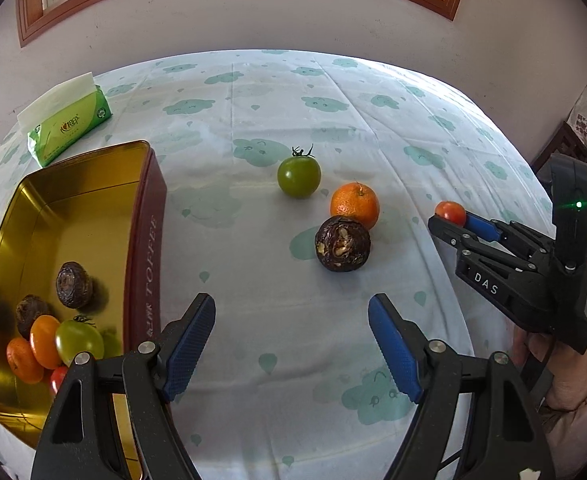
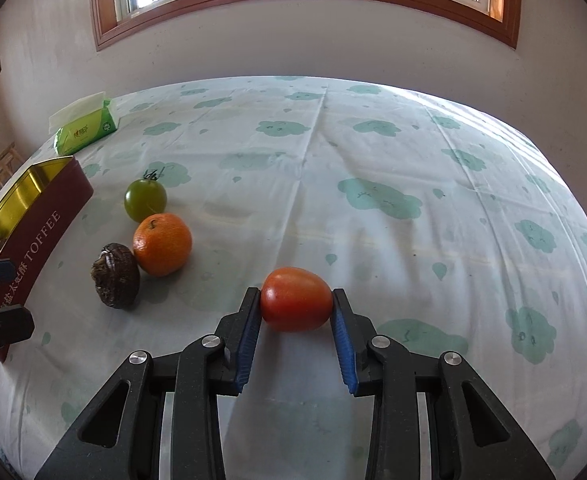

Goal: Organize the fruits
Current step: 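Grasp the loose red tomato on the cloth with the right gripper, then grasp the dark brown fruit with the left gripper while the right holds the red tomato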

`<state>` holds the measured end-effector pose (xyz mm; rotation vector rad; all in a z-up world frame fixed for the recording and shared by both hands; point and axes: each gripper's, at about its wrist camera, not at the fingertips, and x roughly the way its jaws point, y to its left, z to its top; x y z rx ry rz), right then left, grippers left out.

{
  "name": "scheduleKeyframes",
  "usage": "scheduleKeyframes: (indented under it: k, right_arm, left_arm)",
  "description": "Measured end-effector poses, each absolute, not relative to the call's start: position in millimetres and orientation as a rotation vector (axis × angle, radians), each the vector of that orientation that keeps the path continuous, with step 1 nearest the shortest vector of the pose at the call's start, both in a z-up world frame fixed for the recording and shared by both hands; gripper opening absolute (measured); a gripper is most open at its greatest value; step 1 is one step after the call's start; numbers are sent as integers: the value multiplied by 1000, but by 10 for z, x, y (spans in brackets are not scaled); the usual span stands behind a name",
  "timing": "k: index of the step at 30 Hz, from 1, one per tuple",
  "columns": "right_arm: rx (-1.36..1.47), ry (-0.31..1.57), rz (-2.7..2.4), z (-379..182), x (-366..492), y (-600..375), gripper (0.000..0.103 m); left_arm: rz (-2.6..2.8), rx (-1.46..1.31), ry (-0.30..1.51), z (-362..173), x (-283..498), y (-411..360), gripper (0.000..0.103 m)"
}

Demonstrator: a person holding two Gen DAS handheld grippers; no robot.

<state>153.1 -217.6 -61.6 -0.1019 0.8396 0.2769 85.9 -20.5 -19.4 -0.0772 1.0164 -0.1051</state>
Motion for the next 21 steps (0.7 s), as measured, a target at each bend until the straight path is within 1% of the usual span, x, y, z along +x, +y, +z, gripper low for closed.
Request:
scheduleKeyframes:
  k: [6,10,16,19,21]
  right_arm:
    - [-108,841,194,-624,1601,-2472,36]
    - [-51,858,189,-640,1642,-2623,36]
    - [-43,862,191,-648,1656,-2657,36]
    - [-32,863,196,-650,1660,-2680,36]
    - [-34,863,195,-650,1655,-2670,36]
  left_arm:
    - [-132,-72,1019,-291,1021,-332,76]
    - [-132,-74,1036,-370,1118,-379,76]
    - [-134,-80,1050,-458,1251,-430,73]
    - [-145,-74,1049,-486,1306,-465,67]
    - [-151,-67,1049,-505,1333,-492,61]
